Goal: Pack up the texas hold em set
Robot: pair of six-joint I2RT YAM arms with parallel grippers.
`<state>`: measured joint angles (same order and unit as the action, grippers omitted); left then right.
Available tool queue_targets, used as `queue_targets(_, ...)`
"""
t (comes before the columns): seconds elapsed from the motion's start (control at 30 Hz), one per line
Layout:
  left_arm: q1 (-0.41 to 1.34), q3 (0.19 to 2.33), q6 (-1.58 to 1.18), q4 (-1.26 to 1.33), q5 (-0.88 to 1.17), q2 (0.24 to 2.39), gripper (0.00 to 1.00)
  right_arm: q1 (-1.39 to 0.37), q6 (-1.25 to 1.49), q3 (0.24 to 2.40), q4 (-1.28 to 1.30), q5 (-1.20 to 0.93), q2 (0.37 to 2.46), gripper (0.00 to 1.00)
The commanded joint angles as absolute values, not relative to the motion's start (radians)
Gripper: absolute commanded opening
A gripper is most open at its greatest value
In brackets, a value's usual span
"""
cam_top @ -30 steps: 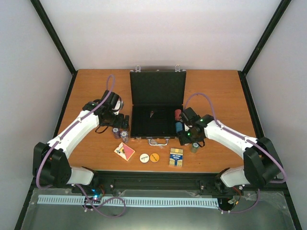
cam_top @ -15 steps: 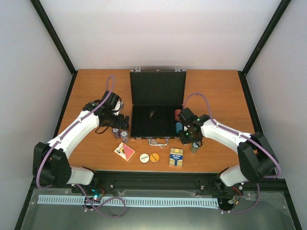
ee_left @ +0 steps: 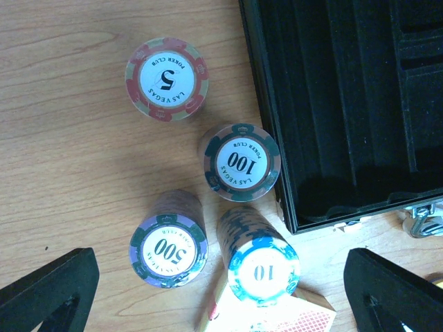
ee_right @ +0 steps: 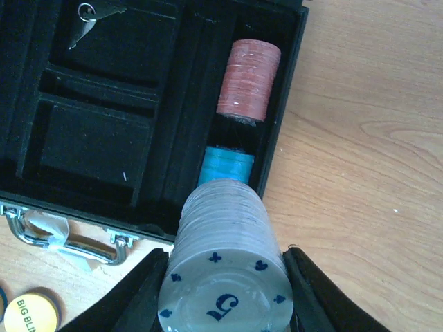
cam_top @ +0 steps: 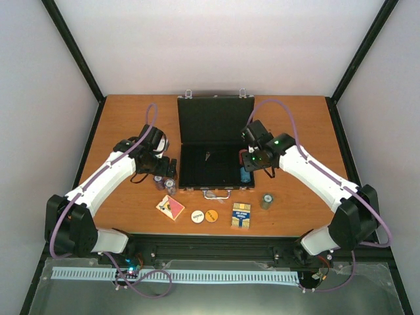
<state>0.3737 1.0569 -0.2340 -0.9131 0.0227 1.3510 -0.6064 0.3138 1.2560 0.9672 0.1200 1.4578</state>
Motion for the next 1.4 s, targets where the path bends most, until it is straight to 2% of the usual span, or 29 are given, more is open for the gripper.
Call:
queue_targets(0.0, 0.379, 1.087, -0.241, -0.902, 0.026, 1.349, 1.0, -0.608, 0.285, 1.196, 0.83, 0.112, 1.48, 0.17)
queue_targets(0.2, 0.379, 1.103, -0.25, -0.902, 0.035, 1.344, 1.0, -0.609, 0.298, 1.081, 0.418, 0.158, 1.564, 0.13)
queue_targets(0.3, 0.379, 1.11, -0.245, -0.906, 0.037, 1.344, 1.0, -0.609, 0.295, 1.086, 0.306, 0.185, 1.626, 0.11)
queue_targets(0.67, 0.379, 1.11, -0.248, -0.913, 0.031, 1.361, 1.0, -0.611, 0.325, 1.079, 0.165, 0.301, 1.796, 0.12)
queue_targets(0.83, 0.379, 1.1, -0.244, -0.916, 0.028, 1.365, 1.0, -0.617, 0.331, 1.025, 0.08, 0.294, 1.821, 0.16)
queue_targets(0.87, 0.379, 1.101, -0.242, -0.919, 0.028, 1.368, 1.0, -0.622, 0.334, 1.024, 0.082, 0.299, 1.827, 0.2)
queue_targets(1.0, 0.379, 1.112, -0.236, -0.924, 0.025, 1.373, 1.0, -0.648, 0.335, 1.025, 0.117, 0.302, 1.831, 0.49)
queue_targets(1.13, 0.379, 1.109, -0.24, -0.923, 0.025, 1.37, 1.0, -0.669, 0.322, 1.027, 0.174, 0.306, 1.778, 0.82)
queue_targets(1.2, 0.378, 1.101, -0.243, -0.92, 0.027, 1.366, 1.0, -0.673, 0.314, 1.032, 0.205, 0.297, 1.737, 0.88)
queue_targets(1.37, 0.379, 1.083, -0.242, -0.916, 0.028, 1.36, 1.0, -0.673, 0.309, 1.061, 0.317, 0.274, 1.625, 0.94)
